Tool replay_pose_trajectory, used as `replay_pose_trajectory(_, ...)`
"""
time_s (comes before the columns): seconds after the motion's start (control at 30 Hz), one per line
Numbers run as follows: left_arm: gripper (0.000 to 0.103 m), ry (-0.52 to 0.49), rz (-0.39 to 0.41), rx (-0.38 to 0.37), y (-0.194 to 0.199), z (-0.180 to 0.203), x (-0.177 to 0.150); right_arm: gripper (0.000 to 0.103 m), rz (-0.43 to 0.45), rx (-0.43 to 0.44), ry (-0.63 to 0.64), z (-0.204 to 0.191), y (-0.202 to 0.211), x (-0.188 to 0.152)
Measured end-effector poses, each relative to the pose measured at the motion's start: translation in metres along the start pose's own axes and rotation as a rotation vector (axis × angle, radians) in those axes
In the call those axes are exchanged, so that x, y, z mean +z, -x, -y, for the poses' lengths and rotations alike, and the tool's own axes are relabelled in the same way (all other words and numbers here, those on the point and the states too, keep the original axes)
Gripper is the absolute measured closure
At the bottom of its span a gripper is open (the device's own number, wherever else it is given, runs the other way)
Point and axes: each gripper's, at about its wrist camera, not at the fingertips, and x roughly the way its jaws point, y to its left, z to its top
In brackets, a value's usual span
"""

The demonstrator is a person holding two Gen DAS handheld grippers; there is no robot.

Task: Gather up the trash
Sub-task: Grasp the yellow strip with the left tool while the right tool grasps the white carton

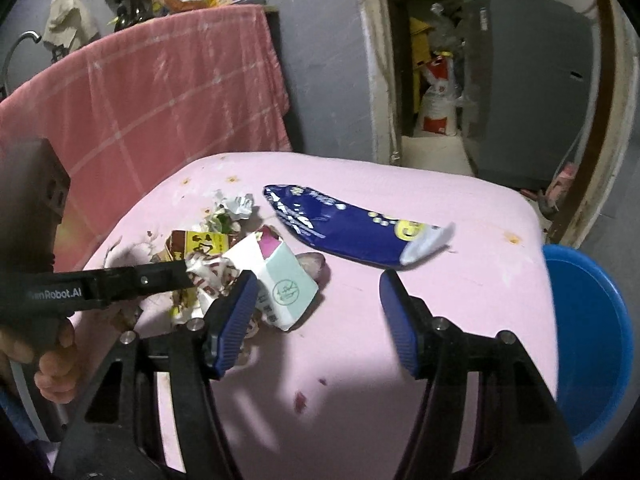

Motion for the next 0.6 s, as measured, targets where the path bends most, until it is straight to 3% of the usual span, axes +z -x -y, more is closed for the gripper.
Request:
replay_pose_trajectory(0.1, 0.073, -0.003, -0.004, -0.017, 0.0, -0.001, 0.002, 0.041, -0.022, 0.021, 0.011, -0.003, -0.007, 0.004)
replay_pose_trajectory(0.2, 0.081, -0.008, -0.009, -0.031, 0.001, -0.002, 0.005, 0.041, -0.037, 0.054, 0.017, -0.005, -0.012, 0.007)
replay_pose_trajectory(0.3, 0.082, -0.011, -0.004, -0.036, 0.003, -0.002, 0.005, 0.045, -0.056, 0.09, 0.016, -0.005, -0.017, 0.007)
replay_pose_trajectory(0.47, 0.083, -0.008, -0.003, -0.039, 0.003, -0.003, 0.004, 0.066, -0.088, 0.12, 0.01, -0.005, -0.025, 0.007)
replay_pose_trajectory(0.6, 0.083, -0.012, 0.004, -0.034, 0.002, 0.0, 0.001, 0.071, -0.075, 0.113, 0.008, -0.006, -0.022, 0.005)
